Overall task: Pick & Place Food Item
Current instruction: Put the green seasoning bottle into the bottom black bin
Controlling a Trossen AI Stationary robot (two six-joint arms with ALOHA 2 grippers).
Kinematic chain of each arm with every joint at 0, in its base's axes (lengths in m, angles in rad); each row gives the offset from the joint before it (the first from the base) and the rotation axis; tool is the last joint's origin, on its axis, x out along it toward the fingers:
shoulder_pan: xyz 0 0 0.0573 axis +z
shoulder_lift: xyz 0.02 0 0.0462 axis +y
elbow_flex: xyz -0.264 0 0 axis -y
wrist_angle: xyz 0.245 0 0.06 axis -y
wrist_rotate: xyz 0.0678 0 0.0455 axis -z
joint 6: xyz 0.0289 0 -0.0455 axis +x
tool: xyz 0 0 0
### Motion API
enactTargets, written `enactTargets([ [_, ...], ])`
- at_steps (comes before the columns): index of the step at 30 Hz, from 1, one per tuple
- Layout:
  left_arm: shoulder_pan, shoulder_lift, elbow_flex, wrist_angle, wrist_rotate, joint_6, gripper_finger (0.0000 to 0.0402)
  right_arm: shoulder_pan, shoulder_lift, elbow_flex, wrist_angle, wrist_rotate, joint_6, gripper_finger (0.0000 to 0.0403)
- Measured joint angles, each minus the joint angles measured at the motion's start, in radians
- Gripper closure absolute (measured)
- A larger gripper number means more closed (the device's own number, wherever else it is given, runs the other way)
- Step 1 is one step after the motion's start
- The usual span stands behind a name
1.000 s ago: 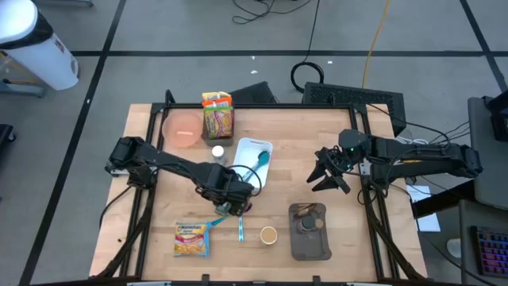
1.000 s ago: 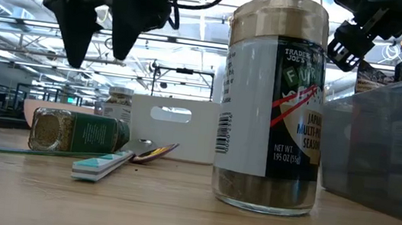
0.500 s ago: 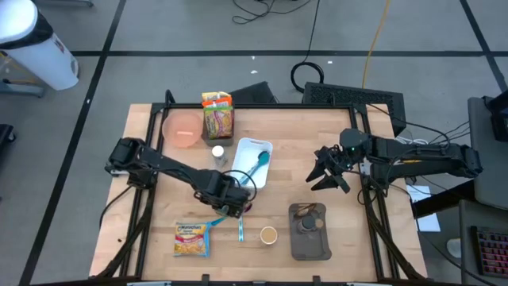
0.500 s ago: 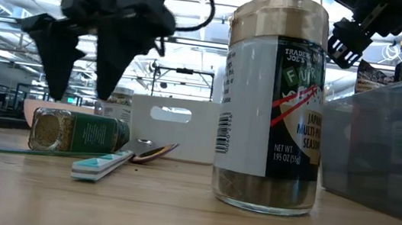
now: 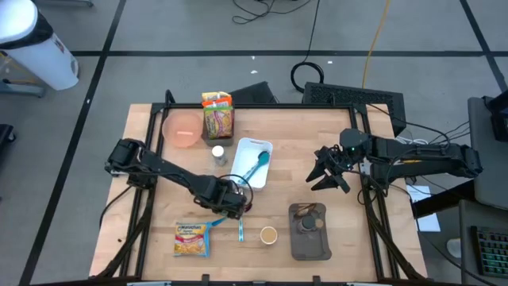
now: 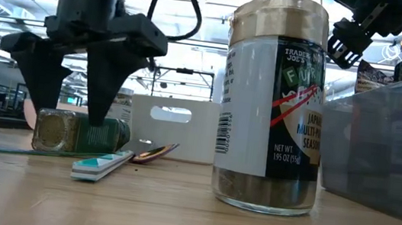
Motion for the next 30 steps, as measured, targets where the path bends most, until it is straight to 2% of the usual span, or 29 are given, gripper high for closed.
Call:
enactTargets([
  [10, 0.0, 0.0, -0.078, 0.113, 0.009, -0.038, 0.0095, 0.0, 0.0, 0.0, 0.006, 0.001, 0.022, 0.0206],
  [15, 0.0, 0.0, -0.104, 0.116, 0.013, -0.083, 0.0107, 0.0, 0.0, 0.0, 0.006, 0.001, 0.022, 0.0206],
  [20, 0.0, 0.0, -0.114, 0.117, 0.014, -0.11, 0.0136, 0.0, 0.0, 0.0, 0.006, 0.002, 0.022, 0.0206],
  [26, 0.0, 0.0, -0.114, 0.115, 0.013, -0.113, 0.0197, 0.0, 0.0, 0.001, 0.006, 0.005, 0.022, 0.0206],
  [30, -0.001, 0.0, -0.114, 0.115, 0.015, -0.101, 0.0197, 0.0, 0.0, 0.001, 0.006, 0.005, 0.022, 0.0206],
])
